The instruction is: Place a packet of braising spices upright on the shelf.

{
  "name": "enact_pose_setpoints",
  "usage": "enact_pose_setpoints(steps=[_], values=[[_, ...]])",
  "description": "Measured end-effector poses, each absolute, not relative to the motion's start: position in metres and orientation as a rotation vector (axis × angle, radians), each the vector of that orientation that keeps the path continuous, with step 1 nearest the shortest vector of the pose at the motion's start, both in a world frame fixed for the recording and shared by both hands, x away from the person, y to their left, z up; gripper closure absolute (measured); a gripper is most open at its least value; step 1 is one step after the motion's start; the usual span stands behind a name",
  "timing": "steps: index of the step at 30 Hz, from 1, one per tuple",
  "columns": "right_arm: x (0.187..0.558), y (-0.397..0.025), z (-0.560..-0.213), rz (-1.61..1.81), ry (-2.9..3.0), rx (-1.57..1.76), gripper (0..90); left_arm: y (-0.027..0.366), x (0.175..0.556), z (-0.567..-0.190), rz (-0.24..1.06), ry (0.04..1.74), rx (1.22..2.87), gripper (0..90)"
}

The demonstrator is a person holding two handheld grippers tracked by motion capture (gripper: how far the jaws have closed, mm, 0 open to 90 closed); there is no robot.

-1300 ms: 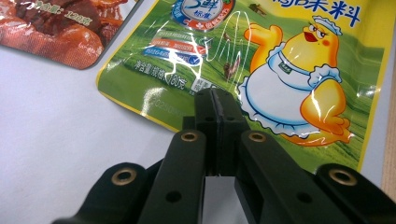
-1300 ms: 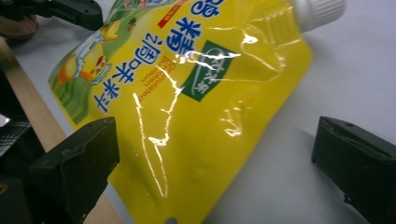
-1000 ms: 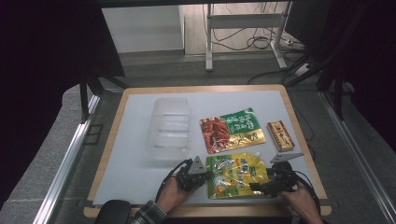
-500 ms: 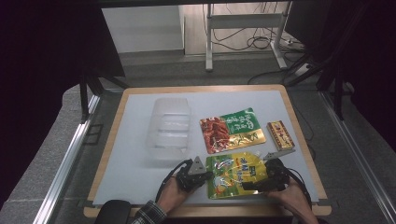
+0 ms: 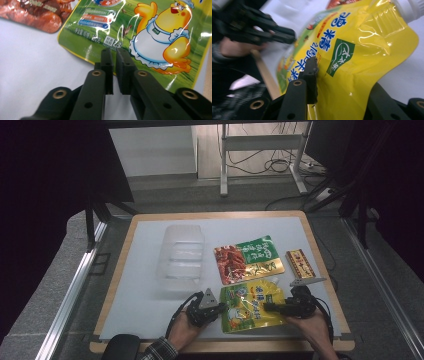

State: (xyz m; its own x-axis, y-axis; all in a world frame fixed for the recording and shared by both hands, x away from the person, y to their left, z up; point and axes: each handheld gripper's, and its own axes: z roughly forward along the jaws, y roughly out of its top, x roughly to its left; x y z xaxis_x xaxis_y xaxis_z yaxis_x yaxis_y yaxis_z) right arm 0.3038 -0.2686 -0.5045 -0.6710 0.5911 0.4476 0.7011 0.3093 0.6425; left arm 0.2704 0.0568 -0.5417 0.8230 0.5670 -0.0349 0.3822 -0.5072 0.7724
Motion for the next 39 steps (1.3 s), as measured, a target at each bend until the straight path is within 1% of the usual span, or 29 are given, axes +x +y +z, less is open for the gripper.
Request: enact_pose_setpoints(steps=[3, 4, 5, 6, 7, 10, 11, 12, 15, 17, 19, 21, 22, 23, 24, 26, 29, 30, 33, 34, 36, 38, 39], values=[[0.301, -0.264, -0.504, -1.256, -2.493, -1.24, 71.5, 0.059, 0.27, -0.541, 0.272, 0.712, 2.159, 81.3], [0.301, -0.265, -0.504, -1.27, -2.461, -1.257, 76.0, 0.059, 0.269, -0.54, 0.276, 0.712, 2.158, 78.5], [0.302, -0.266, -0.503, -1.28, -2.433, -1.263, 78.3, 0.062, 0.267, -0.538, 0.274, 0.715, 2.146, 76.8], [0.302, -0.266, -0.503, -1.28, -2.433, -1.263, 78.3, 0.062, 0.267, -0.538, 0.274, 0.715, 2.146, 74.3], [0.302, -0.267, -0.502, -1.295, -2.403, -1.255, 82.0, 0.063, 0.266, -0.536, 0.267, 0.714, 2.142, 72.6], [0.302, -0.266, -0.5, -1.288, -2.398, -1.252, 83.9, 0.065, 0.263, -0.535, 0.292, 0.696, 2.146, 70.6], [0.302, -0.266, -0.499, -1.291, -2.394, -1.249, 84.8, 0.065, 0.261, -0.534, 0.311, 0.691, 2.15, 66.2], [0.302, -0.267, -0.496, -1.291, -2.384, -1.24, 86.1, 0.065, 0.26, -0.534, 0.324, 0.687, 2.151, 64.7], [0.301, -0.267, -0.494, -1.29, -2.379, -1.232, 86.7, 0.068, 0.257, -0.53, 0.369, 0.669, 2.148, 60.8], [0.301, -0.267, -0.49, -1.289, -2.375, -1.22, 87.0, 0.071, 0.255, -0.528, 0.383, 0.669, 2.139, 53.2], [0.3, -0.267, -0.487, -1.288, -2.384, -1.212, 87.1, 0.074, 0.255, -0.527, 0.405, 0.678, 2.126, 48.3], [0.3, -0.267, -0.486, -1.287, -2.385, -1.212, 87.1, 0.076, 0.256, -0.526, 0.419, 0.692, 2.115, 46.9], [0.301, -0.267, -0.483, -1.29, -2.387, -1.205, 87.1, 0.078, 0.256, -0.526, 0.42, 0.698, 2.107, 41.7], [0.301, -0.267, -0.483, -1.29, -2.387, -1.205, 87.1, 0.079, 0.257, -0.525, 0.421, 0.704, 2.1, 41.7], [0.303, -0.267, -0.481, -1.291, -2.393, -1.194, 87.1, 0.082, 0.258, -0.525, 0.42, 0.713, 2.088, 37.2], [0.304, -0.266, -0.477, -1.292, -2.408, -1.185, 87.2, 0.082, 0.258, -0.524, 0.419, 0.717, 2.084, 31.4], [0.305, -0.265, -0.473, -1.293, -2.42, -1.173, 87.2, 0.085, 0.258, -0.524, 0.421, 0.725, 2.074, 27.3], [0.306, -0.264, -0.469, -1.297, -2.434, -1.157, 87.2, 0.085, 0.258, -0.524, 0.42, 0.726, 2.075, 22.5], [0.307, -0.263, -0.464, -1.301, -2.453, -1.135, 87.3, 0.087, 0.258, -0.523, 0.421, 0.732, 2.074, 20.1], [0.307, -0.262, -0.458, -1.309, -2.471, -1.114, 87.3, 0.087, 0.258, -0.523, 0.418, 0.731, 2.077, 16.4], [0.308, -0.261, -0.456, -1.313, -2.477, -1.105, 87.3, 0.088, 0.258, -0.523, 0.428, 0.73, 2.081, 15.5], [0.309, -0.26, -0.447, -1.315, -2.5, -1.081, 87.3, 0.089, 0.258, -0.523, 0.423, 0.721, 2.088, 11.6], [0.309, -0.26, -0.447, -1.315, -2.5, -1.081, 87.3, 0.089, 0.258, -0.523, 0.427, 0.719, 2.089, 11.6]])
